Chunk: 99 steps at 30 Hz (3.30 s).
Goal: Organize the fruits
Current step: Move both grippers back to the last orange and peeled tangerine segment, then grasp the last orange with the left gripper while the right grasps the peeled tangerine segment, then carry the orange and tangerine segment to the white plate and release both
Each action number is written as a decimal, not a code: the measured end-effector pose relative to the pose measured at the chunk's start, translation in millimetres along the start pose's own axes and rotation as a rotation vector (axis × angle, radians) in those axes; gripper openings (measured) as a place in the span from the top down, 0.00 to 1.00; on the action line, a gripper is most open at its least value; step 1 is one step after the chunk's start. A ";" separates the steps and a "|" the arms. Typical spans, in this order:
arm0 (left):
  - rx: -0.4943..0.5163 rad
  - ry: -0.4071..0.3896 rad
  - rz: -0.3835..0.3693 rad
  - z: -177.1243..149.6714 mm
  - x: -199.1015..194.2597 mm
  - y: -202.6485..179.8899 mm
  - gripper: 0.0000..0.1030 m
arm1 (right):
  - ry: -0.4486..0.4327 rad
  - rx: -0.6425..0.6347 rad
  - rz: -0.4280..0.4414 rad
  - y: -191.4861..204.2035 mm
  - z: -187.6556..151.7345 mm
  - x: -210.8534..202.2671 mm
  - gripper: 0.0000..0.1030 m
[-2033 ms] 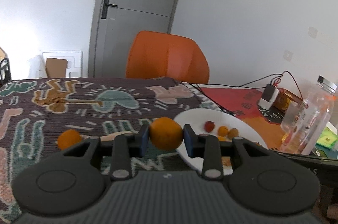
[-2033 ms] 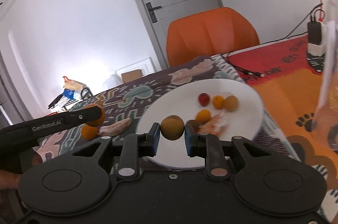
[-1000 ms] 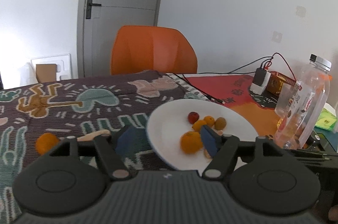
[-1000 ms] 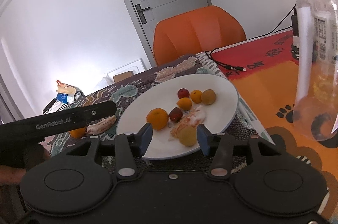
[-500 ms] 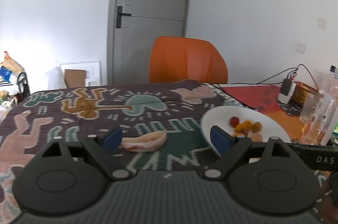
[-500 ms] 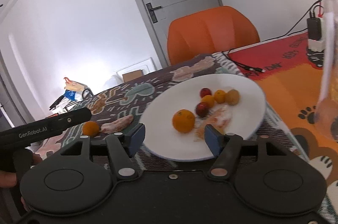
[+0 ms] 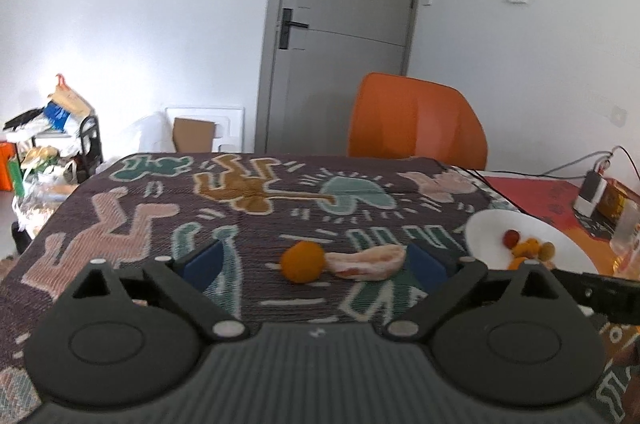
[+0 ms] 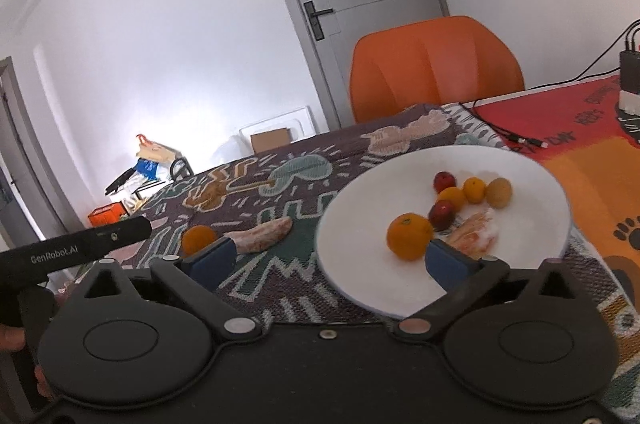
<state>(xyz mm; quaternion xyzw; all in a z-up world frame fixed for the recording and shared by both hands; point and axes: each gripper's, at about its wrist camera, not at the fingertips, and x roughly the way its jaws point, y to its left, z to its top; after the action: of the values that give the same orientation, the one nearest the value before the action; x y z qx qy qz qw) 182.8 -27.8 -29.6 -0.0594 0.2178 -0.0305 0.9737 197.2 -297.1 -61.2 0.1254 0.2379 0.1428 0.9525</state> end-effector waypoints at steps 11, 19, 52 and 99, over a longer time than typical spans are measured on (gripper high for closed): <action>-0.051 0.008 0.004 0.3 6.6 23.6 0.00 | 0.020 -0.043 0.042 23.0 3.6 14.6 0.00; -0.059 0.060 -0.018 -1.0 25.0 27.8 0.00 | 0.028 -0.087 0.068 36.9 11.4 26.1 0.00; -0.135 0.169 -0.072 -6.1 107.8 29.0 0.56 | 0.129 -0.159 0.094 43.5 30.8 89.4 0.32; -0.209 0.062 0.014 3.2 32.2 109.0 0.64 | 0.271 -0.367 -0.047 109.3 10.2 177.9 0.17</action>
<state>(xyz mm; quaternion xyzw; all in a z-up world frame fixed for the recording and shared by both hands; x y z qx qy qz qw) 217.0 77.8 -54.3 -0.1582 0.2501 -0.0025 0.9552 329.5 -138.4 -93.2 -0.0758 0.3363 0.1767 0.9219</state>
